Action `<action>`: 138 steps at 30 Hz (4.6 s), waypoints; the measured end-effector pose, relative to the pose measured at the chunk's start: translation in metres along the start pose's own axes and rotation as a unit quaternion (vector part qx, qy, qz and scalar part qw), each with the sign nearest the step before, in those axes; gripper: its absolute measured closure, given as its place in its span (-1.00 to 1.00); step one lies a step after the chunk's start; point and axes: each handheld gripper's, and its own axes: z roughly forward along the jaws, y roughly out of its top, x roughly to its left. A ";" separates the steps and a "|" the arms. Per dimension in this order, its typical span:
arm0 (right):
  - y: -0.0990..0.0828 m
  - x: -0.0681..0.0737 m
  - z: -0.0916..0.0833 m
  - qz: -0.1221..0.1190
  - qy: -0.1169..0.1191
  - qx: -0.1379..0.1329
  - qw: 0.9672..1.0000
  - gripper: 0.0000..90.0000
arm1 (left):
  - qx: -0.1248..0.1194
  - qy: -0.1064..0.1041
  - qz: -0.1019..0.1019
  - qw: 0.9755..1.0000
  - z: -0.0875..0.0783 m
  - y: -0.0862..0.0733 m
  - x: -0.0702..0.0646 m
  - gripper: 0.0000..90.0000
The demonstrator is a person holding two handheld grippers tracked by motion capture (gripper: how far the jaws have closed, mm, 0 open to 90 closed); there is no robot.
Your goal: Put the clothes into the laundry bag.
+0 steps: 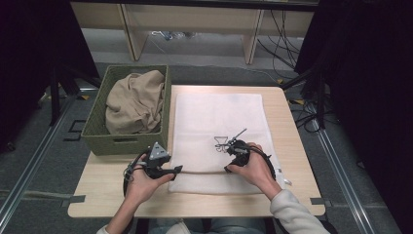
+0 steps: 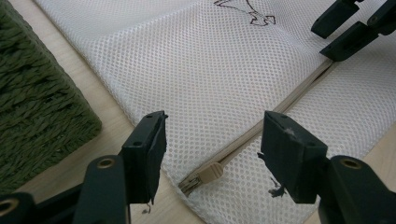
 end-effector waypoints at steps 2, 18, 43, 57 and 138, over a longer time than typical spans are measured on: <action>0.000 0.000 0.002 -0.005 -0.001 0.004 1.000 0.16 | 0.007 -0.005 0.007 1.000 -0.001 0.000 0.001 -0.12; -0.001 0.000 0.005 -0.007 0.003 0.015 1.000 0.15 | -0.001 0.002 -0.006 1.000 -0.001 -0.001 0.003 -0.12; 0.004 0.001 0.008 -0.033 -0.027 0.018 0.999 0.64 | 0.010 -0.005 0.001 1.000 0.001 -0.003 0.004 -0.12; 0.010 0.012 -0.013 -0.077 -0.069 -0.010 0.995 0.92 | -0.005 -0.007 -0.011 1.000 -0.001 -0.002 0.005 -0.11; 0.018 0.016 -0.075 -0.043 -0.043 -0.163 0.985 0.94 | 0.021 0.219 -0.103 0.970 0.048 0.111 0.209 -0.92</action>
